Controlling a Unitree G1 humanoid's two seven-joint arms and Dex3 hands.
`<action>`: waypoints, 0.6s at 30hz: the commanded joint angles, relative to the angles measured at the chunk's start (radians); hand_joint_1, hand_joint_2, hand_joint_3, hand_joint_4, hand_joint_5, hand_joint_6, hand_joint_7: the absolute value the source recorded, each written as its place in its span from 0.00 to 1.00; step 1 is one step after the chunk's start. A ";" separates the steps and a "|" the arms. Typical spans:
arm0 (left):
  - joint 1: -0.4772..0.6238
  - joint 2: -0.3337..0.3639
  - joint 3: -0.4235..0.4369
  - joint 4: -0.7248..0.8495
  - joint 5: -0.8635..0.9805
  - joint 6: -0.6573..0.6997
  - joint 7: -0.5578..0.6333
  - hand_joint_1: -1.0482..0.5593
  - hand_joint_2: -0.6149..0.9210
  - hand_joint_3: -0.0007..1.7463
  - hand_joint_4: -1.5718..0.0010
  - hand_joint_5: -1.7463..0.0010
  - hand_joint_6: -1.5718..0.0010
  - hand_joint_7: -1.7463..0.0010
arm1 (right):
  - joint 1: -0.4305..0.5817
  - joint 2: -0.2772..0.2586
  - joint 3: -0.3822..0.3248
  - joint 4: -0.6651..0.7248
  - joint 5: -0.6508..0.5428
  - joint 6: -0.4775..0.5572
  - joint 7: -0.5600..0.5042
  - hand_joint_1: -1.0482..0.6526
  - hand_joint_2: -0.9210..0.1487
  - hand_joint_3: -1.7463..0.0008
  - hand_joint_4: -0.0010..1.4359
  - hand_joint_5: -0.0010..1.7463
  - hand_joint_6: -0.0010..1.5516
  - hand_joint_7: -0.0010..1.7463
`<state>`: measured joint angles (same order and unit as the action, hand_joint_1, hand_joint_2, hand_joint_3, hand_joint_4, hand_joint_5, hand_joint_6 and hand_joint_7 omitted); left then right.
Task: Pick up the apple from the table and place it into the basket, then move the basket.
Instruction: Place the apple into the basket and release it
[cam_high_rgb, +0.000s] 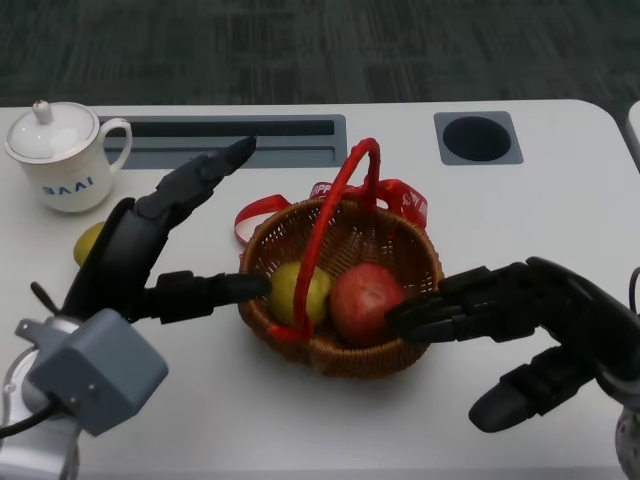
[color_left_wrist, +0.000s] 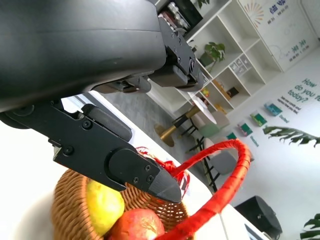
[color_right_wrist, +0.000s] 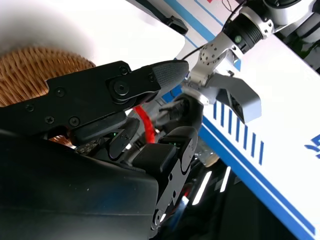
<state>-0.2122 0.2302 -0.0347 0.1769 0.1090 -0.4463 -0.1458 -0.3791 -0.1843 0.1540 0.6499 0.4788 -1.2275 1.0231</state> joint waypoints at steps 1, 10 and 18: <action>0.083 0.037 0.034 -0.093 -0.024 0.016 -0.021 0.30 0.92 0.00 0.72 0.98 0.69 0.99 | -0.049 -0.009 -0.014 0.024 0.014 -0.026 0.023 0.31 0.00 0.95 0.58 0.01 0.48 0.01; 0.245 0.069 0.094 -0.253 -0.117 0.043 -0.078 0.31 0.90 0.00 0.59 0.97 0.62 0.98 | -0.204 0.012 -0.017 0.257 -0.174 -0.029 0.002 0.32 0.04 1.00 0.51 0.00 0.42 0.00; 0.317 0.066 0.130 -0.328 -0.097 0.052 -0.066 0.32 0.89 0.00 0.53 0.98 0.57 0.98 | -0.323 0.001 0.010 0.458 -0.513 -0.011 -0.207 0.30 0.04 1.00 0.49 0.00 0.41 0.00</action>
<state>0.0922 0.2833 0.0805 -0.1402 0.0098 -0.3877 -0.2158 -0.6758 -0.1670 0.1580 1.0848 0.0126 -1.2492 0.8599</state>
